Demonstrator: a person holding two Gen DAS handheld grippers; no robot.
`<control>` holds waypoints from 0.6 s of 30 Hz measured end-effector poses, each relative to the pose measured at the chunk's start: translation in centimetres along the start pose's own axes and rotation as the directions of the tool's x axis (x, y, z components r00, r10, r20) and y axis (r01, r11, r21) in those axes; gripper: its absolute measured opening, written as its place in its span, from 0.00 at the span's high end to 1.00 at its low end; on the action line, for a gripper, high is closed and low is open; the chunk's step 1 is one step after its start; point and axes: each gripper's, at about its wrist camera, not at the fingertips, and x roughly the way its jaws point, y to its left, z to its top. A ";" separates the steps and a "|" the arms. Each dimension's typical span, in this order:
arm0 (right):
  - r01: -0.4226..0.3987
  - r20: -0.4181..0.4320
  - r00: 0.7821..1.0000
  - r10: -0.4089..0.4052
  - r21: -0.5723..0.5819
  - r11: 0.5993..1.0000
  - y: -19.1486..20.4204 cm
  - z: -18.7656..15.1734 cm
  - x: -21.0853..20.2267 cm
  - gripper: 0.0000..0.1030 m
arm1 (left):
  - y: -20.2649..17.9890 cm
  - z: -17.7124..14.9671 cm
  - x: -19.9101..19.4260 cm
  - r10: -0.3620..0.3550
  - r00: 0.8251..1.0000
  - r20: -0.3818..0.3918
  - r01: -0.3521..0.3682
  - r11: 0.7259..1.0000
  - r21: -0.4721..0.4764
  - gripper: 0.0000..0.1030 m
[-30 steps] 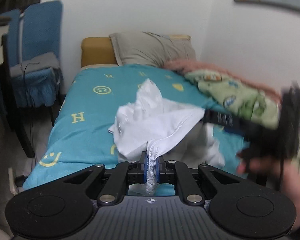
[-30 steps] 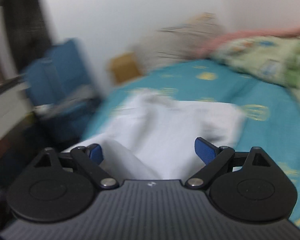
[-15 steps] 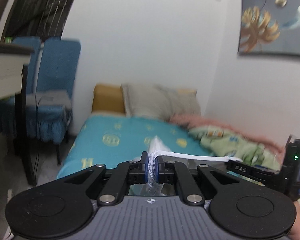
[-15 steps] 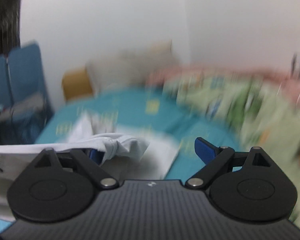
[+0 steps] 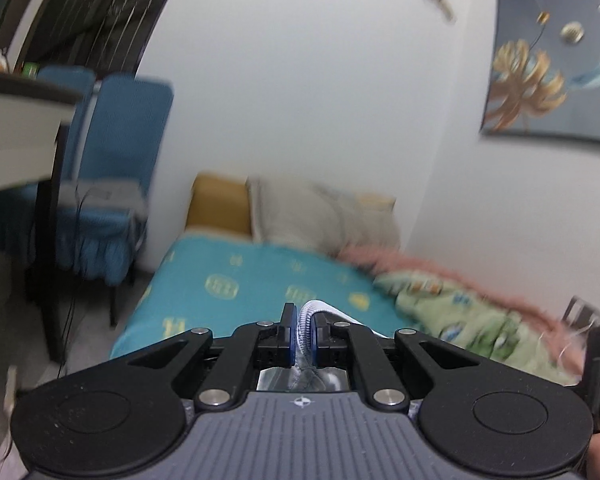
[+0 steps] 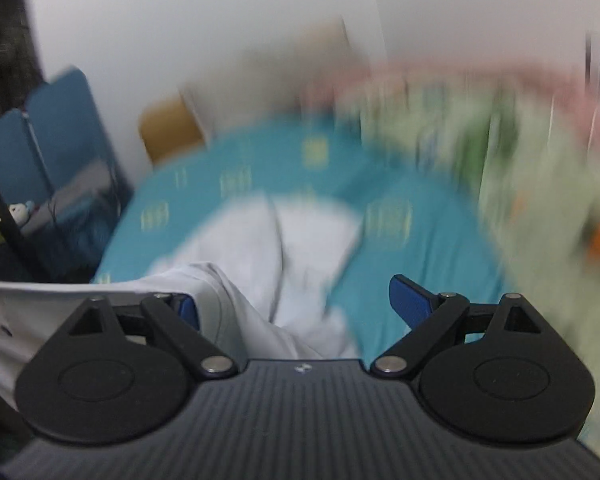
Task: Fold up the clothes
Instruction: 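Lift the T-shirt with the left gripper and shake it loose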
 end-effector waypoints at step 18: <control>-0.127 0.151 0.982 0.117 0.057 0.990 -0.2 0.8 -1.4 0.18 | 1.8 -6.7 8.0 0.061 0.926 -0.374 -0.007 0.990 0.143 0.69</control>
